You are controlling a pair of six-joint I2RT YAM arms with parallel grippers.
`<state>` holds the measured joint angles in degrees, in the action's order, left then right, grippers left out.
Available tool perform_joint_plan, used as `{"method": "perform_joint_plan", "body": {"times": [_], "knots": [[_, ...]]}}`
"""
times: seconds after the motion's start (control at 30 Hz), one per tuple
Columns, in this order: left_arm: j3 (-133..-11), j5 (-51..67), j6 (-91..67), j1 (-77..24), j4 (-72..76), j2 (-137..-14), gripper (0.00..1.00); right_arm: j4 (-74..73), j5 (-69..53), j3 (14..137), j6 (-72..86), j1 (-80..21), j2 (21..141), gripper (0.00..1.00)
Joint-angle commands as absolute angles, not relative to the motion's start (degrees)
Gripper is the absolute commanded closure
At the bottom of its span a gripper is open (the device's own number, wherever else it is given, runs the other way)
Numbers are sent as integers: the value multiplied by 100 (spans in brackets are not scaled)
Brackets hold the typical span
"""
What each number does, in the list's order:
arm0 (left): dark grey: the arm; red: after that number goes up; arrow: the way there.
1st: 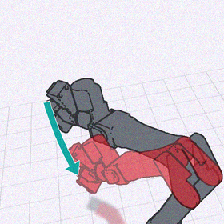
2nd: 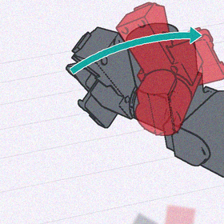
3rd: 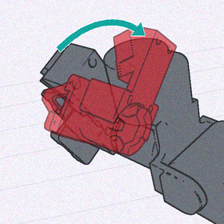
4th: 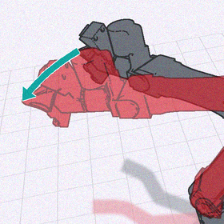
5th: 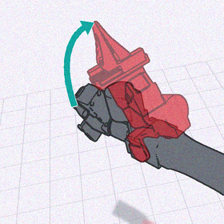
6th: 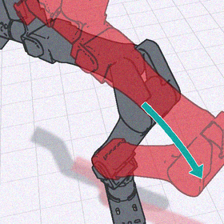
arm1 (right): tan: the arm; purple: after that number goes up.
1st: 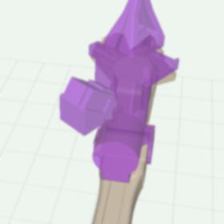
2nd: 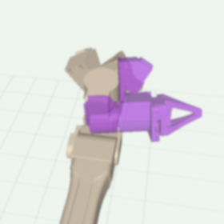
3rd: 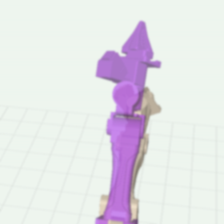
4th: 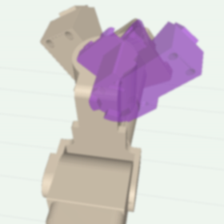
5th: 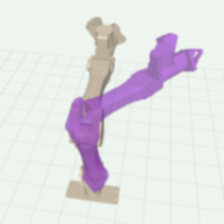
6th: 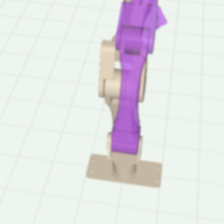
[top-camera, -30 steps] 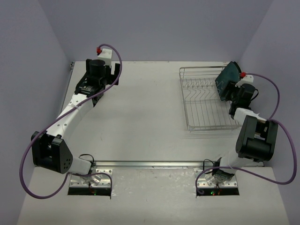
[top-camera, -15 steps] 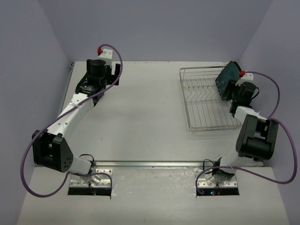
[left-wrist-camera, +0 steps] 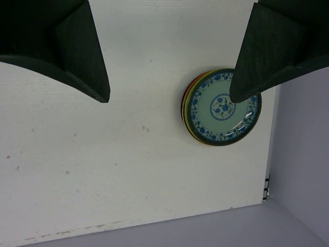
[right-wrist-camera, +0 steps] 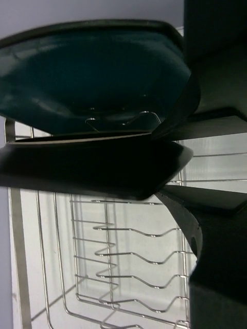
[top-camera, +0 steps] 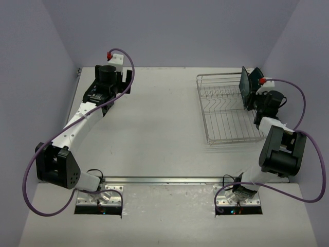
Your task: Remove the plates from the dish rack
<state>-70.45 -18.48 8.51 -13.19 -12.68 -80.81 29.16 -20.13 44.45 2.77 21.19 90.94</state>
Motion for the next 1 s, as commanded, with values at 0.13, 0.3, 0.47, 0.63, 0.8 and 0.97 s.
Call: {"method": "perform_joint_plan", "body": {"times": [0.13, 0.3, 0.47, 0.63, 0.8, 0.97], "knots": [[-7407, -1846, 756, -1362, -1083, -8139, 0, 2975, -2394, 4658, -387, 2030, 8932, 65], [-7436, -1846, 756, -1362, -1107, -8147, 0, 3139, -1767, 4717, -339, 2030, 8974, 51], [-7434, -1846, 749, -1362, -1116, -8163, 0, 3066, -1559, 4832, -218, 2023, 8903, 36], [-7457, -1820, 734, -1362, -1129, -8178, 0, 2361, -1495, 5337, -207, 1911, 8760, 30], [-7471, -1793, 703, -1362, -1166, -8183, 0, 1387, -1254, 6067, -593, 1650, 8657, 27], [-7471, -1770, 694, -1362, -1213, -8177, 0, -403, -487, 7651, -1134, 1137, 9082, 30]]}}
